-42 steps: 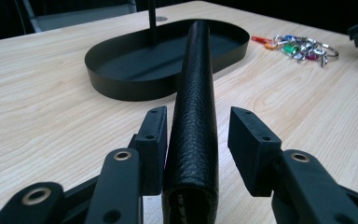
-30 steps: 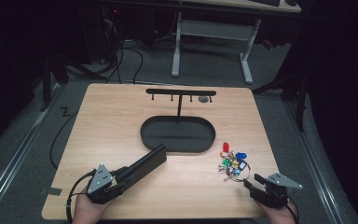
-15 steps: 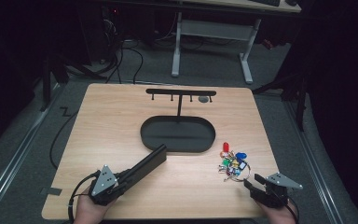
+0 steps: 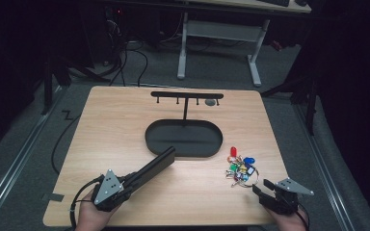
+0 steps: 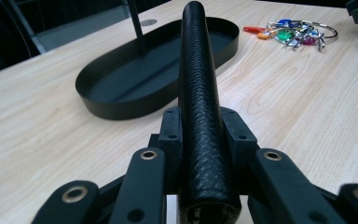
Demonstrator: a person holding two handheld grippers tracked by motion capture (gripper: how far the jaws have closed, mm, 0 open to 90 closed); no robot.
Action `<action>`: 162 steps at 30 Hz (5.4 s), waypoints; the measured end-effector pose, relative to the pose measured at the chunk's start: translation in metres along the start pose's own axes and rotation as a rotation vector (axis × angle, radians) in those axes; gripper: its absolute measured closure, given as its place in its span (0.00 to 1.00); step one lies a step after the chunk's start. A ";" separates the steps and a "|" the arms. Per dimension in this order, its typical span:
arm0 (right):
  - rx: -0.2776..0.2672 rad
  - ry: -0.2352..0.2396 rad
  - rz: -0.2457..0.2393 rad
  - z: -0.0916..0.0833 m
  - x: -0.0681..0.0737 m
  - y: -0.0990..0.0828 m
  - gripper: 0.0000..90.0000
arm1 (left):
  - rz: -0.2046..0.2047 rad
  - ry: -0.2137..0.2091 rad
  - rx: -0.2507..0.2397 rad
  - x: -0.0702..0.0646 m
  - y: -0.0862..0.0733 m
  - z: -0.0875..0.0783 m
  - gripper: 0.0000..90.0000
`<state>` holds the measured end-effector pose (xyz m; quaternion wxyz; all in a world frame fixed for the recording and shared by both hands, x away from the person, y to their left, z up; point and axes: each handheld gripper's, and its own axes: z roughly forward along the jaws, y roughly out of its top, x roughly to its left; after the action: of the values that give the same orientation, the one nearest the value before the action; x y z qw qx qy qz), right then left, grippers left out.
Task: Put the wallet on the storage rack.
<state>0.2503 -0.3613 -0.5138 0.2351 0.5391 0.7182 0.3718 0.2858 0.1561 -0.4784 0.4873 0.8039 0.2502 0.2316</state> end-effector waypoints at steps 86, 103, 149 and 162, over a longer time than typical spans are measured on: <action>-0.004 -0.020 0.096 -0.025 -0.012 -0.027 0.51 | 0.556 -0.074 0.193 0.067 0.049 0.181 0.78; -0.018 -0.011 0.080 -0.027 -0.009 -0.023 0.51 | 0.271 -0.121 0.213 0.071 0.048 0.166 0.53; 0.023 0.005 0.038 -0.010 0.003 -0.009 0.56 | -0.168 -0.009 0.211 0.015 -0.042 0.020 0.43; 0.163 -0.095 -0.124 0.009 0.034 0.010 0.48 | -0.141 0.021 0.165 0.018 -0.038 0.017 0.39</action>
<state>0.2521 -0.3251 -0.5095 0.2465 0.5281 0.7662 0.2708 0.3029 0.1715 -0.5172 0.4319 0.8192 0.3296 0.1837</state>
